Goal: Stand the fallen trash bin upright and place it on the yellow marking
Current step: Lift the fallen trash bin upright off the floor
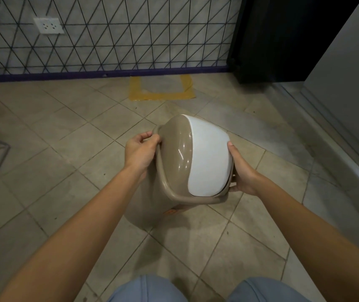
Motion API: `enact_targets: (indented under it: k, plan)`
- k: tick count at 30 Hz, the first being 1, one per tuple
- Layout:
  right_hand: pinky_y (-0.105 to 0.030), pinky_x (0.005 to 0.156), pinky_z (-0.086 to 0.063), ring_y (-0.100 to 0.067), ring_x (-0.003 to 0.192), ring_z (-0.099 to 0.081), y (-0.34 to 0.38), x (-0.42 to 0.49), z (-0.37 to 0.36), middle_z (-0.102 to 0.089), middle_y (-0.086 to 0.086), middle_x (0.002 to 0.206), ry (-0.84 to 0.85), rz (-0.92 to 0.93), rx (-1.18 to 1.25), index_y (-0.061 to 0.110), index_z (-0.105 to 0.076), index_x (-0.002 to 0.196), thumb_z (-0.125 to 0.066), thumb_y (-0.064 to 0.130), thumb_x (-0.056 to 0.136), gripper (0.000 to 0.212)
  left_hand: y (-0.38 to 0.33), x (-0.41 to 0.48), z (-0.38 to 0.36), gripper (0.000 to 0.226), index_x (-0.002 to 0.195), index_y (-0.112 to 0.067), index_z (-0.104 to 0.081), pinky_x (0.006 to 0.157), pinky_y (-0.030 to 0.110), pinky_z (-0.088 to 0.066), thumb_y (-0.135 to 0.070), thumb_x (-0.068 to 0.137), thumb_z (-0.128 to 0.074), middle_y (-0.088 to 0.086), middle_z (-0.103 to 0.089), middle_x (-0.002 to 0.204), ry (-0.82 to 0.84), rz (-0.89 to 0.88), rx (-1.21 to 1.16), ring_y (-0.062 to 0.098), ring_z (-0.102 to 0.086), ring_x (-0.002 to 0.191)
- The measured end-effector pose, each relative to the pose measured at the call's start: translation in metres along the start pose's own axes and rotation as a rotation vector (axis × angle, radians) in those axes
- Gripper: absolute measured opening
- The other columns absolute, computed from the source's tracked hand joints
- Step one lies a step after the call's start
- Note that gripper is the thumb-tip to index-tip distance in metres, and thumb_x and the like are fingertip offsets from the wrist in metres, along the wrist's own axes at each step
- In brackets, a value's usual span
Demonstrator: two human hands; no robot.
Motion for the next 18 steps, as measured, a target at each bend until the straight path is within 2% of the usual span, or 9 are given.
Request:
enact_targets:
  k: [4, 9, 11, 13, 17, 18]
  plan:
    - [-0.051, 0.099, -0.039, -0.028, 0.115, -0.048, 0.005, 0.000, -0.008, -0.051, -0.004, 0.122, -0.004, 0.022, -0.022, 0.030, -0.041, 0.134, -0.029, 0.087, 0.070, 0.087, -0.002, 0.003, 0.016, 0.029, 0.103, -0.013, -0.068, 0.061, 0.019, -0.045, -0.020, 0.075, -0.066, -0.006, -0.065, 0.078, -0.118, -0.039, 0.025, 0.003, -0.059, 0.064]
    - [-0.047, 0.093, -0.038, -0.024, 0.118, -0.046, 0.022, -0.008, -0.015, -0.049, 0.002, 0.132, -0.005, 0.094, -0.097, 0.029, -0.030, 0.142, -0.036, 0.093, 0.055, 0.109, 0.007, 0.004, 0.035, 0.024, 0.100, -0.018, -0.069, 0.063, 0.013, -0.046, -0.024, 0.077, -0.066, -0.009, -0.068, 0.083, -0.234, -0.024, -0.024, -0.002, -0.060, 0.071]
    - [-0.047, 0.093, -0.038, -0.024, 0.122, -0.046, 0.028, -0.009, -0.016, -0.047, 0.001, 0.136, -0.016, 0.131, -0.126, 0.029, -0.026, 0.144, -0.035, 0.090, 0.061, 0.104, 0.013, 0.006, 0.037, 0.026, 0.102, -0.016, -0.071, 0.066, 0.016, -0.048, -0.025, 0.078, -0.066, -0.005, -0.071, 0.091, -0.237, 0.004, -0.027, 0.001, -0.062, 0.074]
    - [-0.043, 0.088, -0.040, -0.021, 0.117, -0.049, 0.033, -0.011, -0.015, -0.048, 0.002, 0.134, -0.027, 0.167, -0.155, 0.027, -0.026, 0.143, -0.035, 0.086, 0.067, 0.097, 0.019, 0.007, 0.040, 0.025, 0.101, -0.015, -0.072, 0.065, 0.019, -0.050, -0.024, 0.078, -0.064, 0.000, -0.072, 0.096, -0.243, 0.020, -0.013, 0.005, -0.062, 0.072]
    - [-0.037, 0.082, -0.042, -0.016, 0.105, -0.052, 0.039, -0.016, -0.012, -0.050, 0.005, 0.118, -0.055, 0.224, -0.192, 0.022, -0.025, 0.138, -0.042, 0.079, 0.073, 0.088, 0.028, 0.008, 0.043, 0.028, 0.102, -0.012, -0.072, 0.080, 0.032, -0.054, -0.023, 0.080, -0.059, 0.009, -0.072, 0.105, -0.260, 0.044, 0.028, 0.020, -0.067, 0.095]
    - [-0.037, 0.081, -0.041, -0.014, 0.102, -0.052, 0.039, -0.016, -0.011, -0.049, 0.008, 0.113, -0.060, 0.237, -0.193, 0.022, -0.024, 0.138, -0.043, 0.077, 0.074, 0.086, 0.029, 0.009, 0.042, 0.028, 0.102, -0.011, -0.072, 0.081, 0.032, -0.053, -0.023, 0.080, -0.059, 0.010, -0.072, 0.106, -0.256, 0.045, 0.031, 0.021, -0.067, 0.095]
Point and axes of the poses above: each hand's wrist, its own x-axis towards the middle knuckle, its own z-axis out of the back of the hand, y = z × x, the point moved 10 cm from there along x, towards the middle knuckle
